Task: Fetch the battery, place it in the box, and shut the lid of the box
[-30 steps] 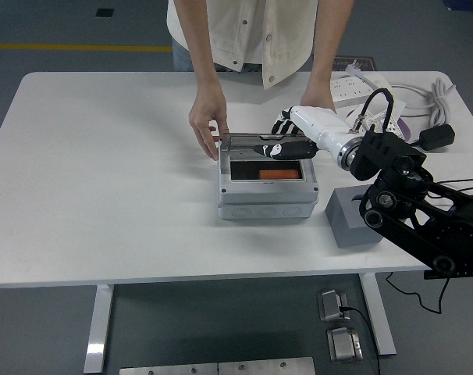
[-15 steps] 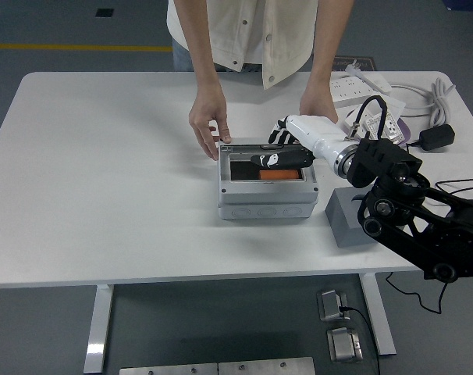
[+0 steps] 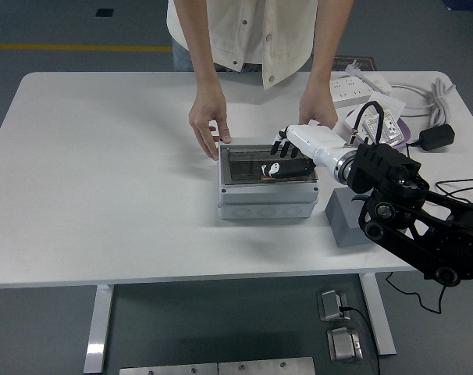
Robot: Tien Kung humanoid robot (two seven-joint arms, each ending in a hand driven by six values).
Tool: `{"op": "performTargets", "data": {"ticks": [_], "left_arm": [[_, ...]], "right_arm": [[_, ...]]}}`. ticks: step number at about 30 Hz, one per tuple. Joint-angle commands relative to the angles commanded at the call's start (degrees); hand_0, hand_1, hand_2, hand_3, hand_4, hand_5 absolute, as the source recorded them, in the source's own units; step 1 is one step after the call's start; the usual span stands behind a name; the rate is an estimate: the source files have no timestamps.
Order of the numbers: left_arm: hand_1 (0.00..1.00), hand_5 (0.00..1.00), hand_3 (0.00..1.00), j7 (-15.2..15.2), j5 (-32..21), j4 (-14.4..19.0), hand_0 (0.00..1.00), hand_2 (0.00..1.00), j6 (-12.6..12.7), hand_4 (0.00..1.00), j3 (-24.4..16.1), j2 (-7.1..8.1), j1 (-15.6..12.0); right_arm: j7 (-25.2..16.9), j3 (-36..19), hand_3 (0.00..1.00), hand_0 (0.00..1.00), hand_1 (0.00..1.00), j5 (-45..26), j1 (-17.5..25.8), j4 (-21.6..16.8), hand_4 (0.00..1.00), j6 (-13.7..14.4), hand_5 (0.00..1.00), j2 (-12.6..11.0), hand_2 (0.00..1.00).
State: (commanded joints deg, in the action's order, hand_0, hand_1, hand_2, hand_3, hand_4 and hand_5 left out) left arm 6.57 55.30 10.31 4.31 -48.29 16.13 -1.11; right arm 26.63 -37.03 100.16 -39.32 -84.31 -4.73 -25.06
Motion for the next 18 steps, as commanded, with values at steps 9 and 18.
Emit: {"op": "performTargets", "data": {"ticks": [9,18], "left_arm": [[0.565,0.002,0.486,0.0,0.2,0.0,0.428,0.516,0.0,0.126,-0.1,-0.07,0.0],[0.565,0.002,0.487,0.1,0.4,0.0,0.428,0.516,0.0,0.127,-0.3,-0.28,-0.1]], "right_arm": [[-0.1,-3.2,0.615,0.591,0.574,0.7,0.6,0.0,0.888,-0.2,0.763,-0.4,0.605],[-3.4,-13.5,0.612,0.589,0.571,-3.2,5.0,0.1,0.886,0.7,0.764,-1.4,0.603]]}}
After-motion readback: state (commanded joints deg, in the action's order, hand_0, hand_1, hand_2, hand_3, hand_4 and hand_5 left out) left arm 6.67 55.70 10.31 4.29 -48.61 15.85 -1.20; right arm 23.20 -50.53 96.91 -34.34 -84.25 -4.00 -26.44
